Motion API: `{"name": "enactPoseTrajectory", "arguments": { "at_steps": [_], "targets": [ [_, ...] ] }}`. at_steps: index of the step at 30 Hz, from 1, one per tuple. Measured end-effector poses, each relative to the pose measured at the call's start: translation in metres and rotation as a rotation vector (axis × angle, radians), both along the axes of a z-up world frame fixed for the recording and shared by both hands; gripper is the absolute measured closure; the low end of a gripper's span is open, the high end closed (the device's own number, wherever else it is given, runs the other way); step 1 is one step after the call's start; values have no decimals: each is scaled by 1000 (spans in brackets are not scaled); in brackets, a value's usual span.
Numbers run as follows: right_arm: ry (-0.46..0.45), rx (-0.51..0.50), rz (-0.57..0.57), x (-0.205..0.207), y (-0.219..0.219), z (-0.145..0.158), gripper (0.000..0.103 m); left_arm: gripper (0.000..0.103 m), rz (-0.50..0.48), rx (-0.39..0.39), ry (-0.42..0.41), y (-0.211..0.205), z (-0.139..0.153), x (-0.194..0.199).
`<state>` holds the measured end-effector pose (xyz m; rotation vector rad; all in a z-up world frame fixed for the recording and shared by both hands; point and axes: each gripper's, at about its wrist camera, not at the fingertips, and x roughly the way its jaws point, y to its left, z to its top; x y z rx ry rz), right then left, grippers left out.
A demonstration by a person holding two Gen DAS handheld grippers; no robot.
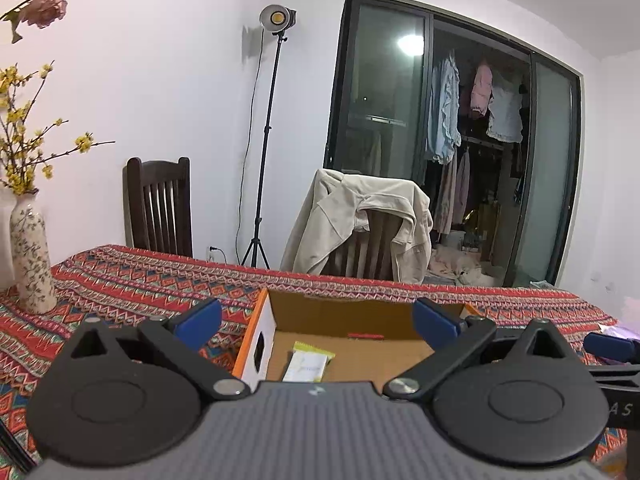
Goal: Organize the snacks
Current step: 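Move both grippers back toward the snack pile, then grasp the pink packet with the right gripper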
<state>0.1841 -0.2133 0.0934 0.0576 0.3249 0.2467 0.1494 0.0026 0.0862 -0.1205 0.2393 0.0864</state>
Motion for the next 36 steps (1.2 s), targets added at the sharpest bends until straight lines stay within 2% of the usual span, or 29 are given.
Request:
{"name": "enactPoseTrajectory", "arguments": {
  "at_steps": [20, 29, 36],
  "targets": [
    [94, -21, 33, -91, -22, -41, 0, 0, -21, -10, 55, 23, -45, -94],
    [154, -56, 49, -106, -25, -62, 0, 0, 1, -24, 95, 34, -67, -118],
    [177, -83, 20, -92, -31, -67, 0, 0, 14, -27, 107, 39, -70, -118]
  ]
}}
